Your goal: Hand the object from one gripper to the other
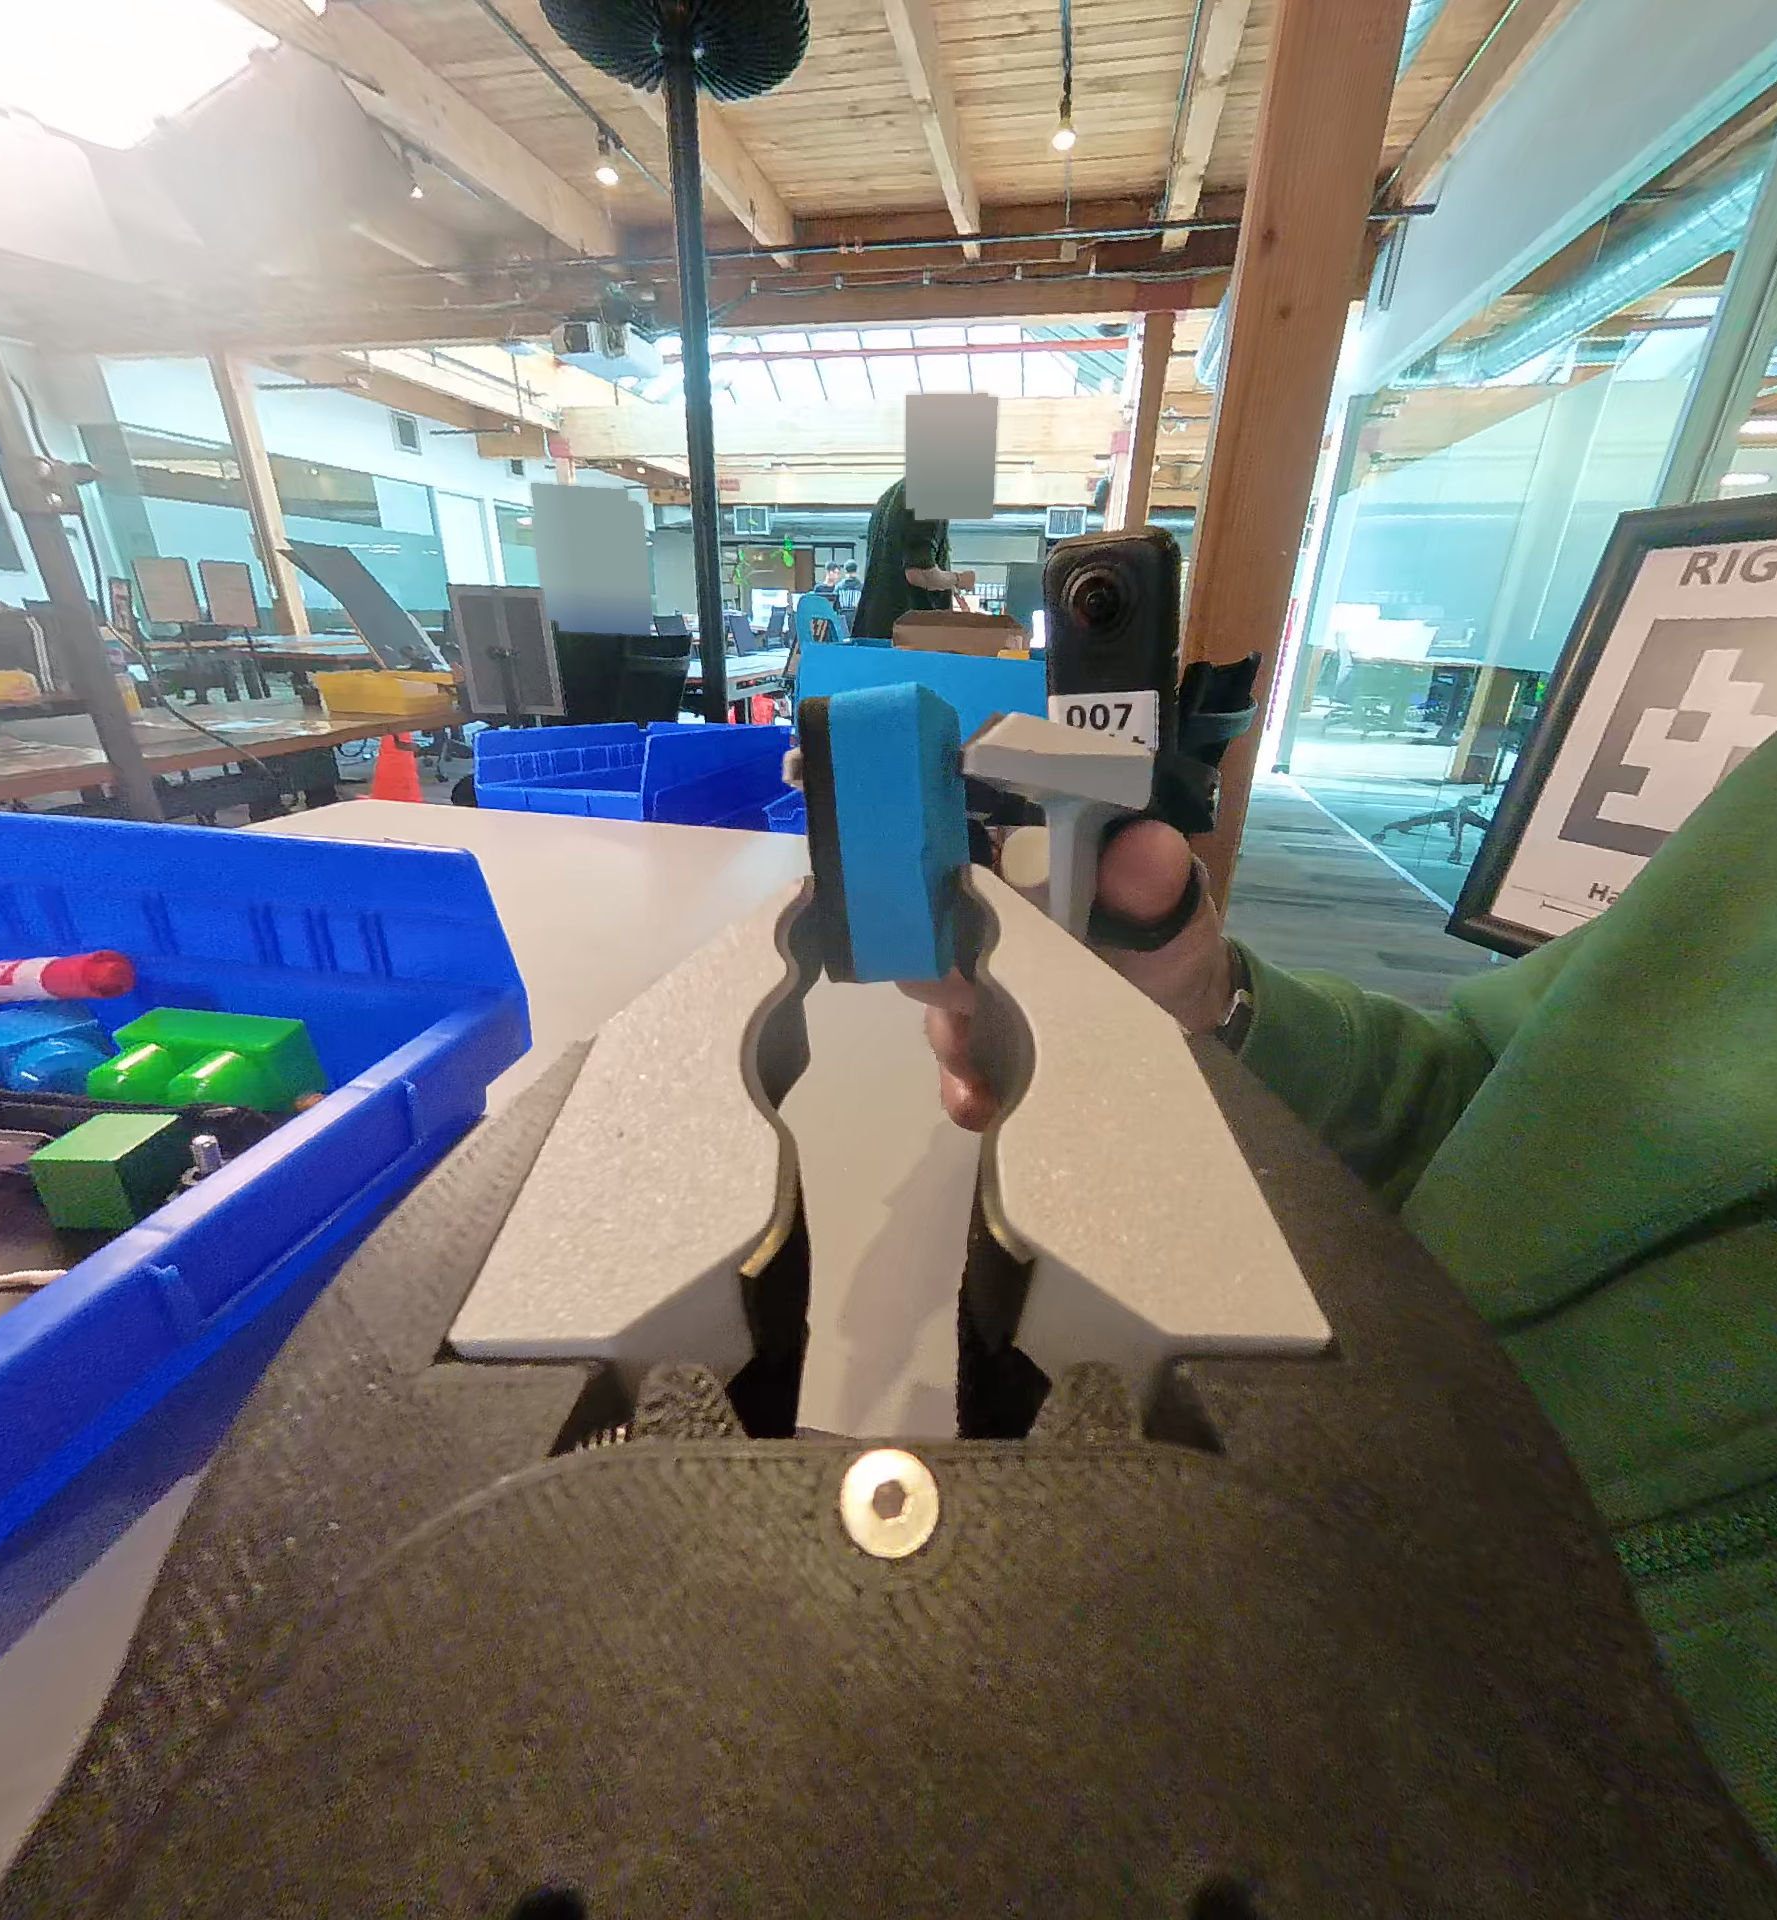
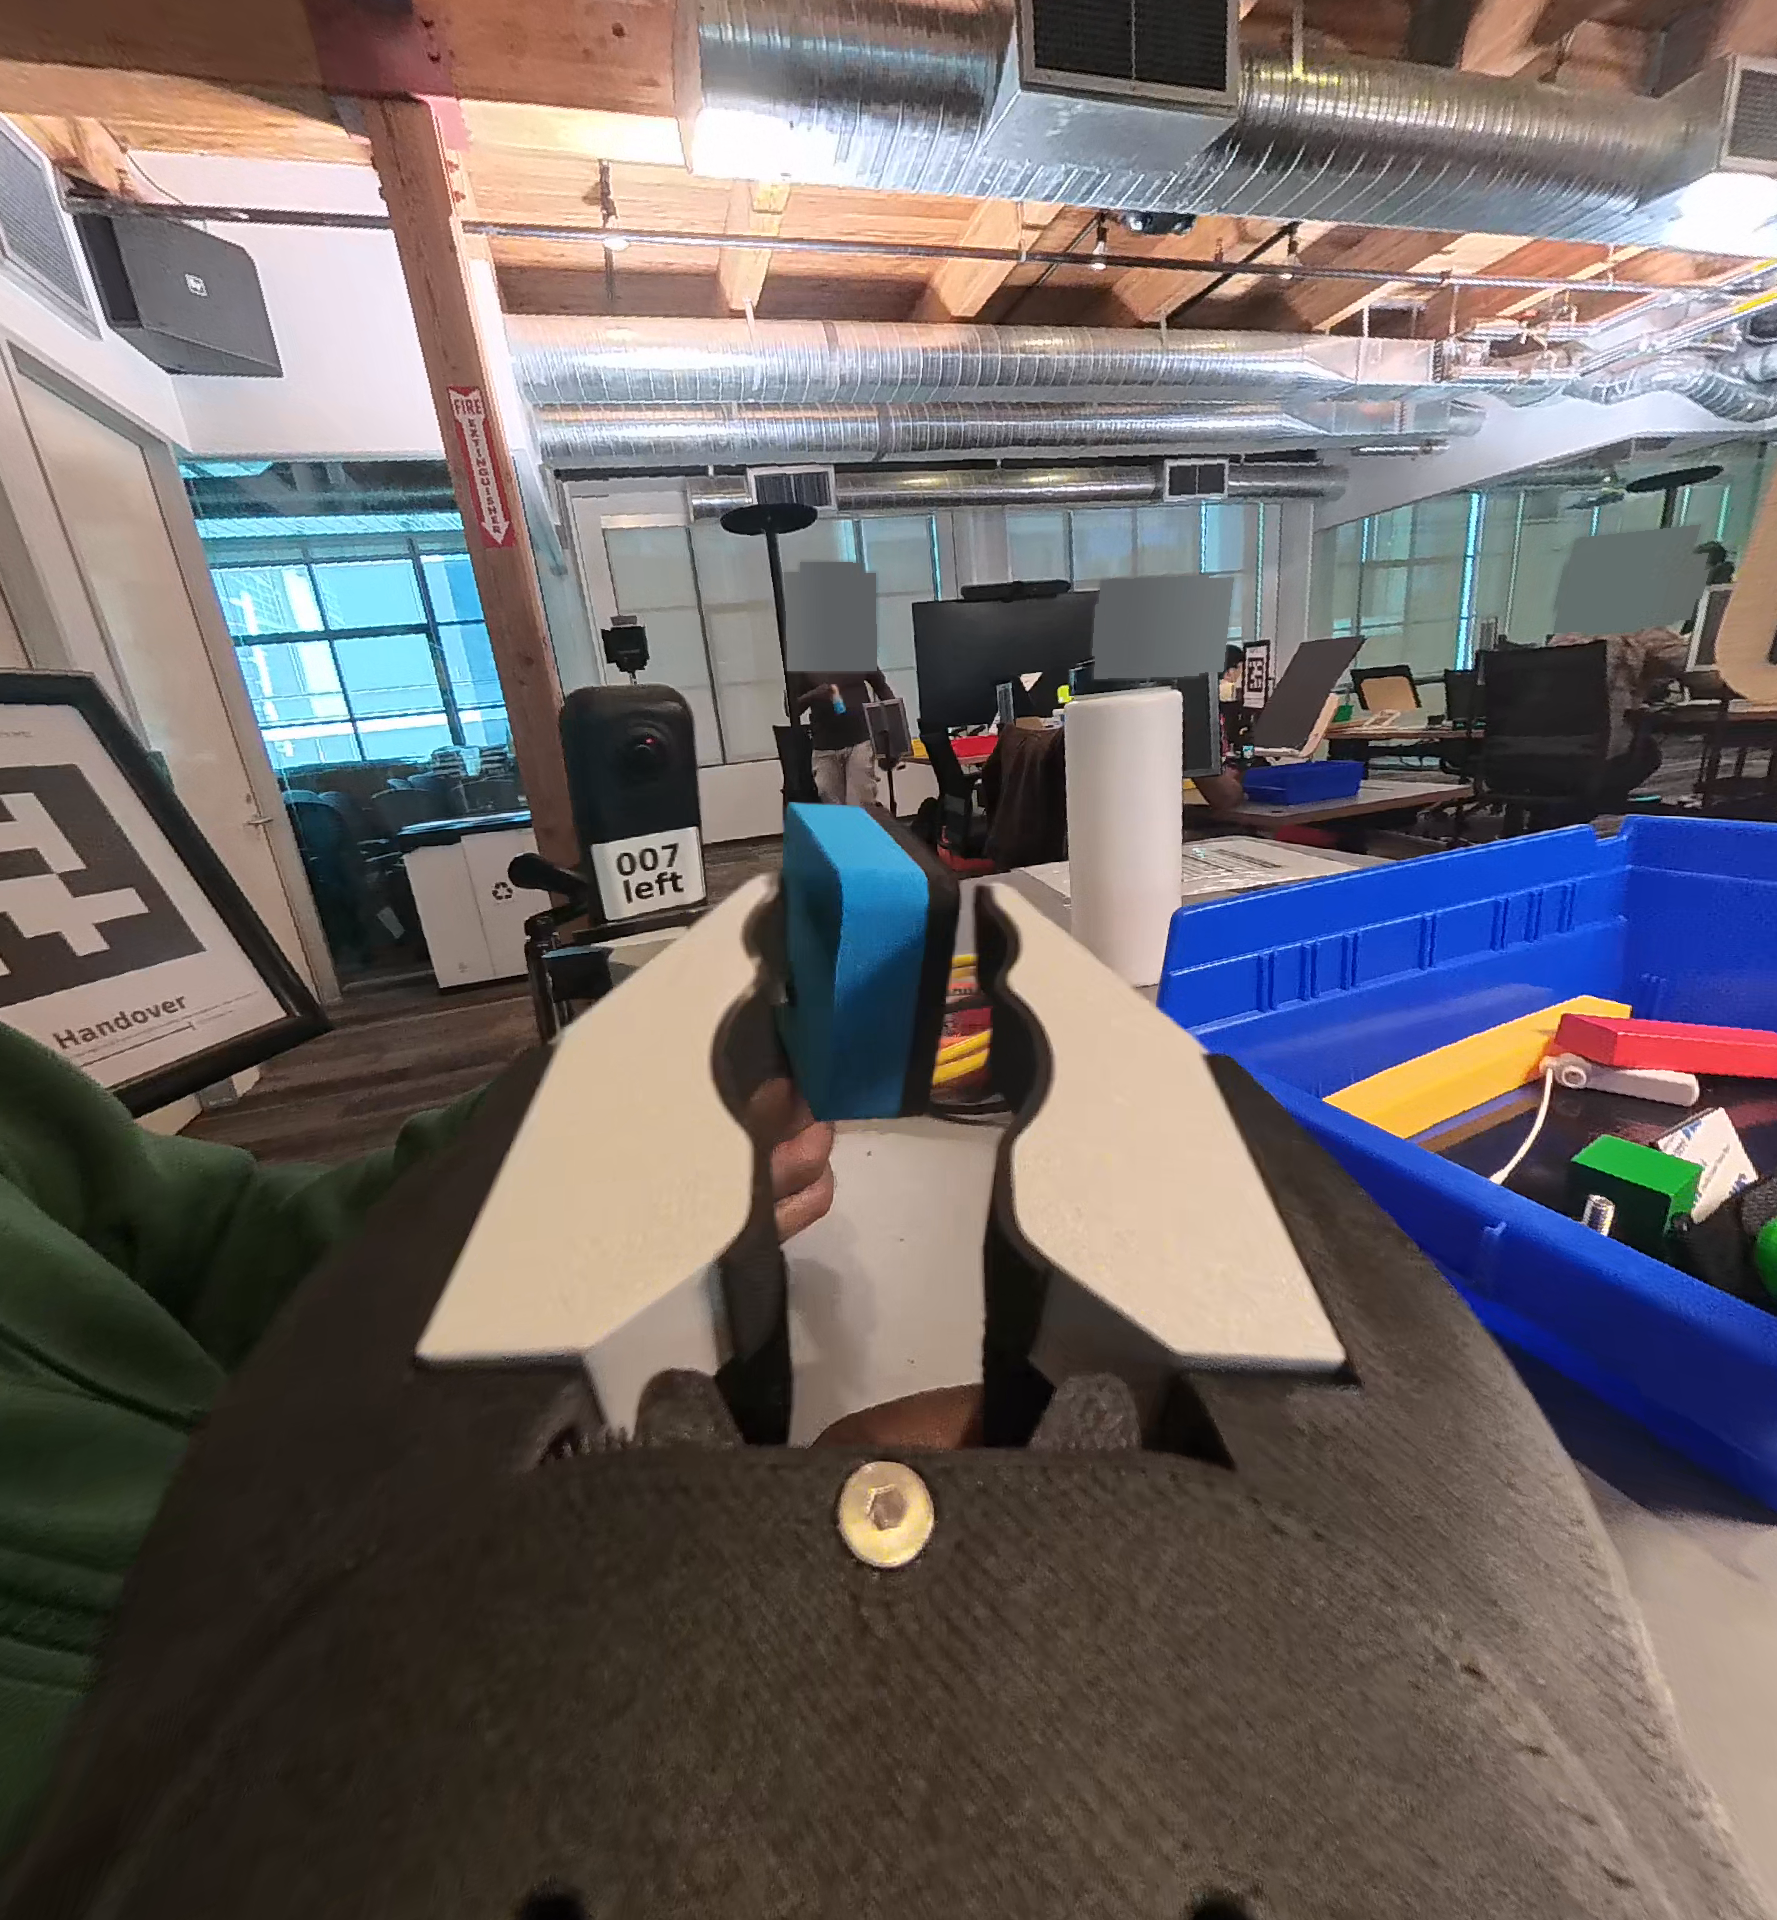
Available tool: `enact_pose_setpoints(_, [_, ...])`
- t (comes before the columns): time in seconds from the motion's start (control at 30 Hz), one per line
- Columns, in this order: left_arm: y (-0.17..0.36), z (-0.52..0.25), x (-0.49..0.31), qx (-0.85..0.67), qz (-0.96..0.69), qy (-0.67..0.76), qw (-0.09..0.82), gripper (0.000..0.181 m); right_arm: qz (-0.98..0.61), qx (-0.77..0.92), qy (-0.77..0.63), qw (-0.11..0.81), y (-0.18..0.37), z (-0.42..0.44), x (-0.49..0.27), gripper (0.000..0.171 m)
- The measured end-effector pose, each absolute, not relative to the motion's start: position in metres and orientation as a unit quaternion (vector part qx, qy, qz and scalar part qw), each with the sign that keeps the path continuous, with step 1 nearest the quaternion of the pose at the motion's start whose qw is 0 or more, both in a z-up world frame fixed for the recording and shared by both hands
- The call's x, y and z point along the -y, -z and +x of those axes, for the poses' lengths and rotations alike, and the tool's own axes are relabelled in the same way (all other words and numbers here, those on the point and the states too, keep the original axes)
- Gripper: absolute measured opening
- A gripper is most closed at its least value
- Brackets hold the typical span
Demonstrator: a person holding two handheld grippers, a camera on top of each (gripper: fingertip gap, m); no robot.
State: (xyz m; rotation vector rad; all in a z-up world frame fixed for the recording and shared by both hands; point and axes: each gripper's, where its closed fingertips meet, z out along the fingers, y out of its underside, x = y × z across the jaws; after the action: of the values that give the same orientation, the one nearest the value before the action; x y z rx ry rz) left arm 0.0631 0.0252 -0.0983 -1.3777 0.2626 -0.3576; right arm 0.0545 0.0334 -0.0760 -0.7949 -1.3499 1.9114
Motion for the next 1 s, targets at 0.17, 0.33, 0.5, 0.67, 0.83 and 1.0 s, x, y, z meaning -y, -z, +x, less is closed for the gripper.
enact_pose_setpoints(0.17, [0.096,0.063,-0.024,-0.120,-0.627,0.165,0.752,0.024,-0.310,0.528,-0.724,0.318,0.081,0.053,-0.031,0.049])
enact_pose_setpoints(0.33, [0.098,0.062,-0.026,-0.113,-0.630,0.164,0.751,0.025,-0.306,0.537,-0.709,0.339,0.084,0.052,-0.031,0.030])
enact_pose_setpoints(0.5, [0.095,0.062,-0.026,-0.099,-0.622,0.185,0.754,0.041,-0.310,0.519,-0.716,0.350,0.079,0.053,-0.037,0.027])
enact_pose_setpoints(0.67, [0.095,0.061,-0.024,-0.102,-0.621,0.172,0.758,0.026,-0.301,0.533,-0.715,0.338,0.083,0.054,-0.030,0.027])
enact_pose_setpoints(0.83, [0.091,0.054,-0.021,-0.095,-0.613,0.161,0.768,0.025,-0.309,0.526,-0.721,0.329,0.082,0.053,-0.031,0.044])
enact_pose_setpoints(1.0, [0.089,0.051,-0.019,-0.086,-0.607,0.162,0.774,0.025,-0.315,0.538,-0.712,0.323,0.088,0.050,-0.028,0.044])
